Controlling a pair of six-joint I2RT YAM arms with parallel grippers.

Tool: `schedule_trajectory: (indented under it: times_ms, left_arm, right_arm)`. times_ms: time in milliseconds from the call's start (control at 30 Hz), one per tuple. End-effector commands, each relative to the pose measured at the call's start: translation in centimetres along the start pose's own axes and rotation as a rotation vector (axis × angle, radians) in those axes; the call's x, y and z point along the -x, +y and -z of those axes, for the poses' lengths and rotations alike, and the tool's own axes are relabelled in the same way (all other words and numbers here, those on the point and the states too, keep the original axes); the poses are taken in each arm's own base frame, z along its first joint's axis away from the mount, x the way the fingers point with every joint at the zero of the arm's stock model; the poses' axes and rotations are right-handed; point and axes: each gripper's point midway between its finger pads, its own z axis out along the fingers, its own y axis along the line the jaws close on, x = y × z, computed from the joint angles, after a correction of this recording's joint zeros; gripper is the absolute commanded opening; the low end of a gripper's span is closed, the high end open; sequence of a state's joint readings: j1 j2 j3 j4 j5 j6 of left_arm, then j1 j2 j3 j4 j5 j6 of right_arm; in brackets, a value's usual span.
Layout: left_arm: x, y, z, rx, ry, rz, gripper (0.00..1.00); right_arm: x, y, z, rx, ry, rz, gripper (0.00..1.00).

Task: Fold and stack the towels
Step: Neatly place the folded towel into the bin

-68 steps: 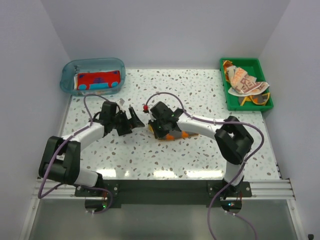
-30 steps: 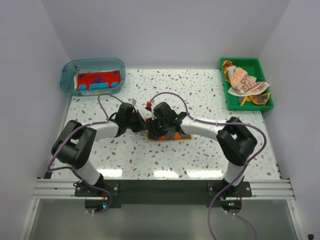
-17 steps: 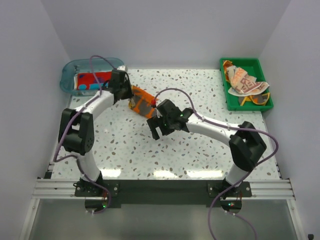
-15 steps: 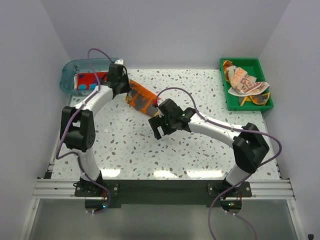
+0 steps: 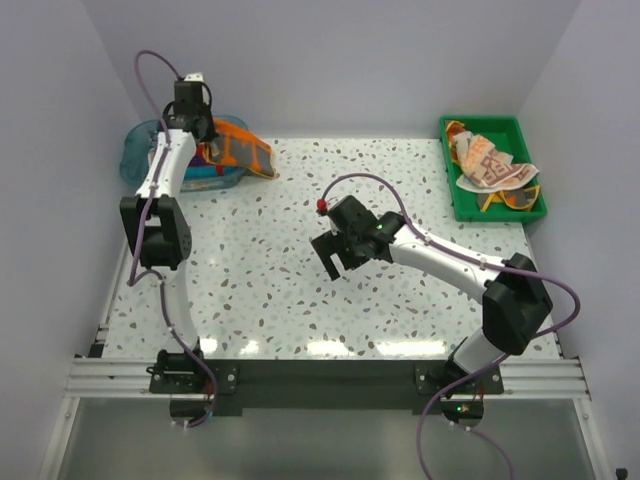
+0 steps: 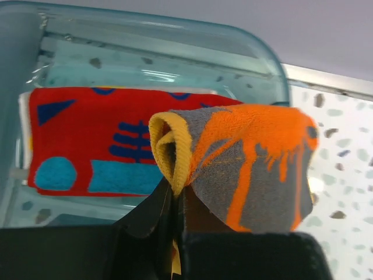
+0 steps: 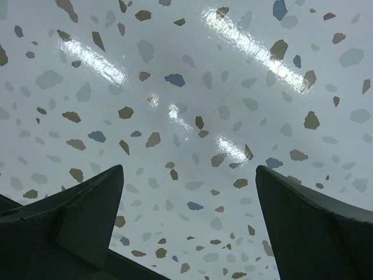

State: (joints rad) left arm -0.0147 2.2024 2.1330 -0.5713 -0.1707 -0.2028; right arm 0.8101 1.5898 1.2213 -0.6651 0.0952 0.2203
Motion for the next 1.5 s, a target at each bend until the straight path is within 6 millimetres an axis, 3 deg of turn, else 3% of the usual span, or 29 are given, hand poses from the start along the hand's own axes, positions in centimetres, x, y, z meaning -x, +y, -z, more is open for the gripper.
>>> schedule_trajectory:
  times_ms: [0,300,433,633,700,733,800,833,900,1033,1067,1100,1133,1200,1233,1333,1367,1433,1467]
  left_arm:
    - [0.5,4.7,-0.8,0.097,0.012,-0.058,0.0]
    - [1.3,12.0,-3.4,0.196,-0.026,-0.117,0.0]
    - [1.5,13.8,-4.2,0.216,-0.049,-0.092,0.0]
    - [0.6,15.8,-5.8,0.264,-0.057,-0.068,0.1]
    - [0.4,16.4,-6.0,0.285,-0.061,-0.035,0.29]
    - [0.5,16.6,-5.6,0.299,-0.065,-0.028,0.5]
    - [1.2,17.2,-4.8,0.322,-0.084,-0.009,0.72]
    - [2.2,17.5,-3.8,0.331,-0.107,0.008,0.88]
    - [3.2,17.7,-2.6,0.34,-0.127,0.024,1.0]
    - [5.6,17.1,0.9,0.3,-0.164,0.058,1.0]
    - [7.0,16.2,2.7,0.255,-0.198,0.067,1.0]
    - [6.5,15.7,3.0,0.227,-0.189,0.071,1.0]
    - [7.8,14.9,5.2,0.191,-0.225,0.093,1.0]
    - [6.8,12.9,6.2,0.104,-0.209,0.095,1.0]
    - [7.8,12.3,8.5,0.082,-0.243,0.108,1.0]
    - [6.0,9.8,10.3,0.005,-0.218,0.099,1.0]
    - [6.6,8.9,12.6,-0.029,-0.251,0.094,1.0]
    - [4.8,6.9,13.8,-0.082,-0.223,0.096,1.0]
    - [5.3,6.0,16.2,-0.112,-0.259,0.091,1.0]
  right_arm:
    - [0.0,-1.2,0.8,-0.04,-0.009,0.016,0.99]
    - [-0.3,-1.7,0.1,-0.065,0.035,0.021,0.99]
    - [0.2,-2.0,-0.1,-0.079,0.039,0.024,0.99]
    - [0.4,-2.7,-0.5,-0.119,0.049,0.02,0.99]
    - [0.8,-3.2,-0.3,-0.14,0.037,-0.004,0.99]
    - [1.2,-3.7,-0.1,-0.159,0.024,-0.025,0.99]
    - [1.6,-4.5,0.3,-0.192,0.008,-0.05,0.99]
    - [2.1,-5.1,0.6,-0.213,-0.009,-0.078,0.99]
    - [2.6,-7.5,1.8,-0.29,-0.037,-0.143,0.99]
    - [2.2,-13.1,5.0,-0.426,-0.095,-0.332,0.99]
    - [1.6,-15.5,5.9,-0.476,-0.104,-0.409,0.99]
    - [1.6,-16.9,7.6,-0.511,-0.147,-0.453,0.99]
    - [0.8,-19.1,8.7,-0.568,-0.159,-0.525,0.99]
    - [0.0,-21.4,11.6,-0.638,-0.209,-0.591,0.99]
    - [-0.9,-23.2,12.8,-0.686,-0.219,-0.641,0.99]
    - [-1.9,-25.0,16.2,-0.731,-0.294,-0.709,0.99]
    - [-2.6,-26.0,17.3,-0.763,-0.306,-0.729,0.99]
    - [-3.2,-26.3,19.3,-0.781,-0.352,-0.74,0.99]
    - [-3.6,-26.9,20.0,-0.797,-0.366,-0.748,0.99]
